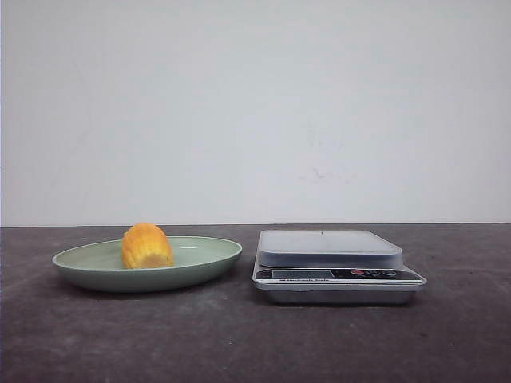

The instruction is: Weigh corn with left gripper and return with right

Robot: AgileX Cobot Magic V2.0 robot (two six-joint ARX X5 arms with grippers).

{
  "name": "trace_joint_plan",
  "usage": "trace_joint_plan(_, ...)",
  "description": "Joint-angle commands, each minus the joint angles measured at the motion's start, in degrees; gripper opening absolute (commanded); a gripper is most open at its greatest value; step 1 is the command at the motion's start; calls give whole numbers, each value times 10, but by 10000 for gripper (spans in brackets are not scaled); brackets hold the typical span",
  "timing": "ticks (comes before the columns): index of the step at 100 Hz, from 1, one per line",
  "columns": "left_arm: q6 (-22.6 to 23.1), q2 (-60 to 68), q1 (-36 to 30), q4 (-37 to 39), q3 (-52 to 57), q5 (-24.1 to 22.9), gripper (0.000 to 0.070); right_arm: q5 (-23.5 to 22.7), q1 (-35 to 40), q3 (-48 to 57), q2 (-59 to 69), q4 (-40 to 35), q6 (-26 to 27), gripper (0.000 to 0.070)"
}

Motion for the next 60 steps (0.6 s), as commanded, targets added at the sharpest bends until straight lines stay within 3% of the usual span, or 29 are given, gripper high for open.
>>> trace_joint_plan(1,9,-1,2,-4,-8,0,15,0,0,-4,0,16,-4,11)
trace_joint_plan(41,24,-1,2,0,-8,-8,14,-4,26,-4,0,9,13,11)
trace_joint_plan(60,24,-1,2,28,-8,-36,15,-4,27,-4,0,-5,16,11)
